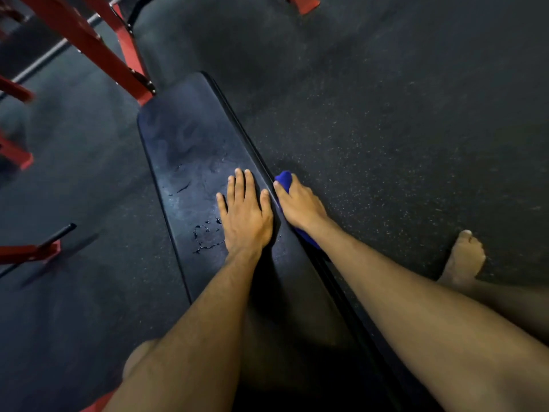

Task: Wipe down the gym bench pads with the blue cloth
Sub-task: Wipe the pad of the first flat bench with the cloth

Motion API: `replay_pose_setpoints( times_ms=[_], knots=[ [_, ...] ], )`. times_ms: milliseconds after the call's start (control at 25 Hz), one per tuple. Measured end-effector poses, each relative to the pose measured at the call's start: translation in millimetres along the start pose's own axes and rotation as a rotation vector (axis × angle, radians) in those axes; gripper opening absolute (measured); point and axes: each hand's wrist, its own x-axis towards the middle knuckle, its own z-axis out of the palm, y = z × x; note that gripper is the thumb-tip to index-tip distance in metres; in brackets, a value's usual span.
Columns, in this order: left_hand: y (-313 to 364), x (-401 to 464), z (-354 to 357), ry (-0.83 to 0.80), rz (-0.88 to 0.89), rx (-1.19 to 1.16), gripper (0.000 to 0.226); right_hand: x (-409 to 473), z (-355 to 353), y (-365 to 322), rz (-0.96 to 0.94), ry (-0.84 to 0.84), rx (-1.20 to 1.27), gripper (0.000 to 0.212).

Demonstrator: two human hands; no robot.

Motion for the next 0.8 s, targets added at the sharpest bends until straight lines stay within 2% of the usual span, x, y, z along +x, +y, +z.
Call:
replay_pose_setpoints(
  times_ms=[280, 400, 600, 800],
  knots=[
    [1.0, -3.4, -5.0, -0.016, 0.013, 0.0, 0.061, -127.9, -14.0, 83.3, -0.001, -0.059, 0.025, 0.046],
    [-0.6, -4.8, -5.1, -0.009, 0.018, -0.009, 0.062, -153.5, -15.3, 98.8, -0.01, -0.08, -0.003, 0.043],
    [-3.7, -3.3, 0.4, 0.02, 0.024, -0.012, 0.062, -88.4, -3.4, 47.0, -0.014, 0.048, -0.075, 0.045],
    [-5.6, -0.6, 7.3, 0.023, 0.017, 0.002, 0.061, -30.3, 3.7, 21.5, -0.024, 0.051, -0.002, 0.046]
  ],
)
